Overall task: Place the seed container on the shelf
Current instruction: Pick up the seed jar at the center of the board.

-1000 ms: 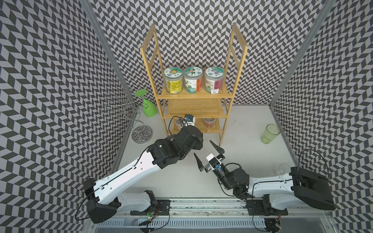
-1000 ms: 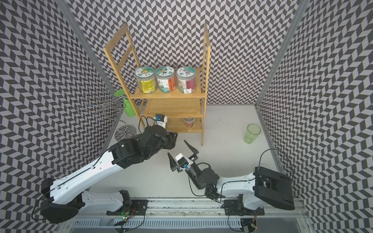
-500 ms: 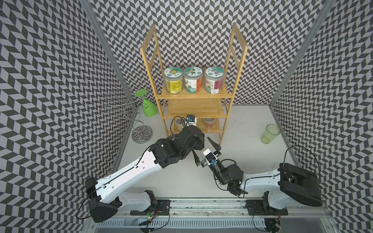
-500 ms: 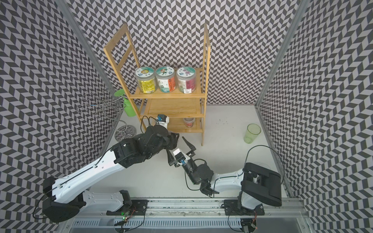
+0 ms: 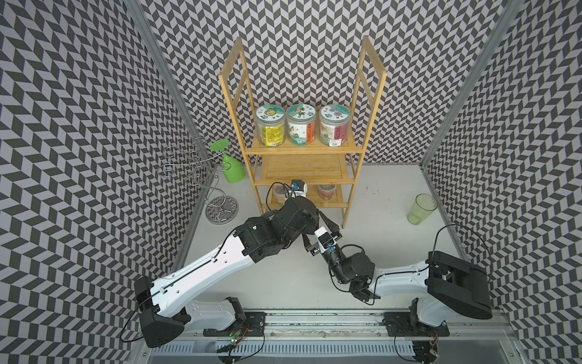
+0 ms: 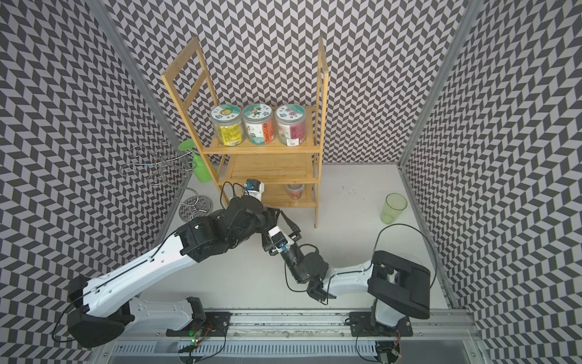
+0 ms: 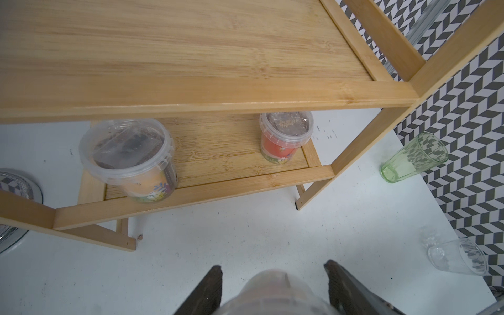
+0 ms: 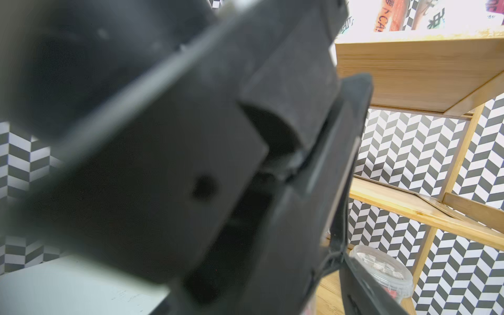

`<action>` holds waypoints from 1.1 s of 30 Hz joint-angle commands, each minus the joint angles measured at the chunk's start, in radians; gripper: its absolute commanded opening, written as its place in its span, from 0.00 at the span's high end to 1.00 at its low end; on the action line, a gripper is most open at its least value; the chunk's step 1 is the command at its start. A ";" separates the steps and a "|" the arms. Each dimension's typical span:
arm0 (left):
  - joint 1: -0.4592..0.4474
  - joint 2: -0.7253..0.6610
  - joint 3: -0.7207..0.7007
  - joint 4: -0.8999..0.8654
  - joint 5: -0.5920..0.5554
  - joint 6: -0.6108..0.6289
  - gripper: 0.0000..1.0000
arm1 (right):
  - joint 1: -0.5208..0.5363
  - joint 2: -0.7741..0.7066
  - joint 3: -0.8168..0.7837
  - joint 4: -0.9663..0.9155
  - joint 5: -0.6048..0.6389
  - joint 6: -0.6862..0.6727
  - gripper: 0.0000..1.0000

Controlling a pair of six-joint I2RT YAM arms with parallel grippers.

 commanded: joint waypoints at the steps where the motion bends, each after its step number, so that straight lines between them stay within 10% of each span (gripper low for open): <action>1: -0.002 -0.011 -0.004 0.010 0.027 0.007 0.38 | -0.002 0.016 0.030 0.035 -0.010 0.022 0.28; 33: -0.002 -0.004 0.011 -0.011 0.070 0.014 0.35 | -0.039 0.093 0.086 -0.012 -0.049 0.021 0.11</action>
